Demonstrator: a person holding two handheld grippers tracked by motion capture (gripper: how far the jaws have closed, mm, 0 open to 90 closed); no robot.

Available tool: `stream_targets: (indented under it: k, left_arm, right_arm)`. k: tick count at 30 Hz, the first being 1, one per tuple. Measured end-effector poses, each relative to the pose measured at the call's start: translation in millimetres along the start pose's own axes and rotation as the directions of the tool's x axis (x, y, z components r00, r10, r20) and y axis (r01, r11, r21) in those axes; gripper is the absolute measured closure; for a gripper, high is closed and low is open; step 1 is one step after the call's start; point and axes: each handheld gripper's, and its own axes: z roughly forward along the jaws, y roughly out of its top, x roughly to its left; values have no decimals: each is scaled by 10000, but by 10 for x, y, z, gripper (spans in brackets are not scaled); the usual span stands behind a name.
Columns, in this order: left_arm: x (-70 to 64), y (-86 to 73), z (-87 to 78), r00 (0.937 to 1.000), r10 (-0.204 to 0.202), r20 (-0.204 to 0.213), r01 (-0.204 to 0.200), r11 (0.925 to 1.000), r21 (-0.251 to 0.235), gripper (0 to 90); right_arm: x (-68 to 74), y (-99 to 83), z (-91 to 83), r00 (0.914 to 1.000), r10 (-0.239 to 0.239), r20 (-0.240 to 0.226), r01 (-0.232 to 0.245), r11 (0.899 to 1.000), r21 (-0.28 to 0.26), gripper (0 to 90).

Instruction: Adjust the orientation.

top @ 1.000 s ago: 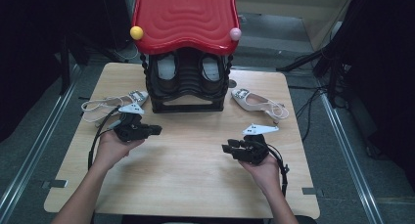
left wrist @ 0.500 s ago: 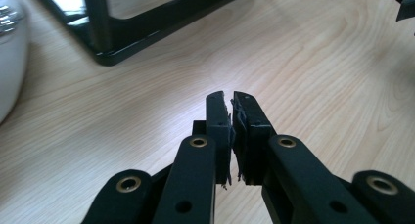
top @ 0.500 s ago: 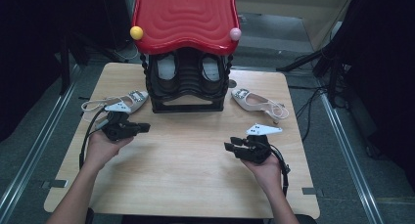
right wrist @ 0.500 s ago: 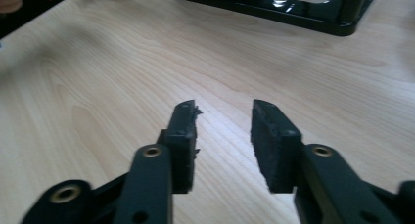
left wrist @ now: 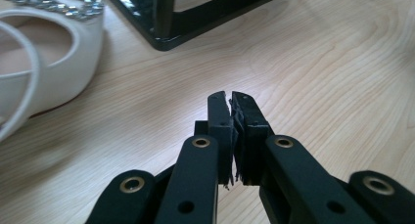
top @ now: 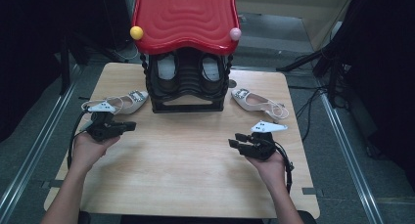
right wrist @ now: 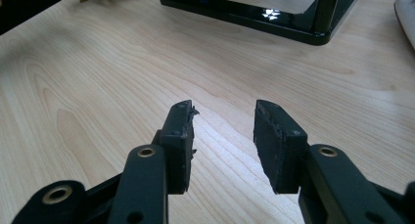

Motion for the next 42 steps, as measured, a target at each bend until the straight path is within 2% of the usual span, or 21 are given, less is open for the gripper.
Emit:
stream_targets:
  k: [2, 9, 12, 16, 21, 24, 26, 31, 33, 37, 38, 40, 42]
  left_arm:
    - [51, -18, -39, 9998, -195, -22, 195, 9998, -82, 880]
    - [192, -112, -152, 9983, -490, -323, 483, 9986, -226, 885]
    - [252, -153, -203, 9969, -665, -411, 656, 9976, -226, 885]
    - [317, -200, -276, 9941, -881, -626, 863, 9958, -303, 884]
    - [425, -268, -360, 9900, -1135, -839, 1107, 9932, -367, 885]
    - [520, -326, -403, 9861, -1338, -981, 1301, 9906, -428, 884]
    - [585, -363, -421, 9838, -1557, -887, 1524, 9874, -438, 883]
    - [703, -430, -446, 9789, -1645, -1212, 1594, 9859, -506, 884]
    - [775, -472, -441, 9741, -1796, -1370, 1759, 9836, -389, 884]
    - [874, -537, -438, 9619, -2067, -1791, 1997, 9782, -566, 884]
    - [890, -543, -438, 9614, -2075, -1806, 2016, 9782, -506, 884]
    - [924, -557, -425, 9563, -2132, -2002, 2073, 9770, -502, 884]
    - [947, -566, -410, 9550, -2080, -2117, 2019, 9781, -505, 877]
  right_arm:
    - [-15, 1, 14, 10000, 45, -9, -45, 10000, 68, 608]
    - [-71, 14, 21, 9999, 163, 21, -163, 9998, -94, 610]
    - [-104, 48, 18, 9999, 150, 47, -150, 9999, 40, 610]
    - [-133, 66, -4, 9997, 247, 82, -247, 9997, -28, 616]
    - [-157, 77, 40, 9997, 256, 56, -257, 9996, 137, 616]
    - [-165, 81, 69, 9997, 228, 28, -228, 9995, 204, 614]
    - [-168, 81, 81, 9997, 238, 40, -239, 9995, 228, 613]
    - [-170, 79, 94, 9997, 241, 44, -243, 9992, 302, 612]
    - [-168, 79, 94, 9996, 283, 62, -285, 9991, 308, 612]
    - [-171, 75, 98, 9995, 305, 86, -307, 9989, 355, 612]
    - [-173, 75, 103, 9996, 268, 74, -270, 9990, 358, 612]
    - [-171, 74, 111, 9996, 256, 78, -258, 9989, 379, 613]
    - [-162, 72, 115, 9997, 245, 77, -248, 9988, 423, 613]
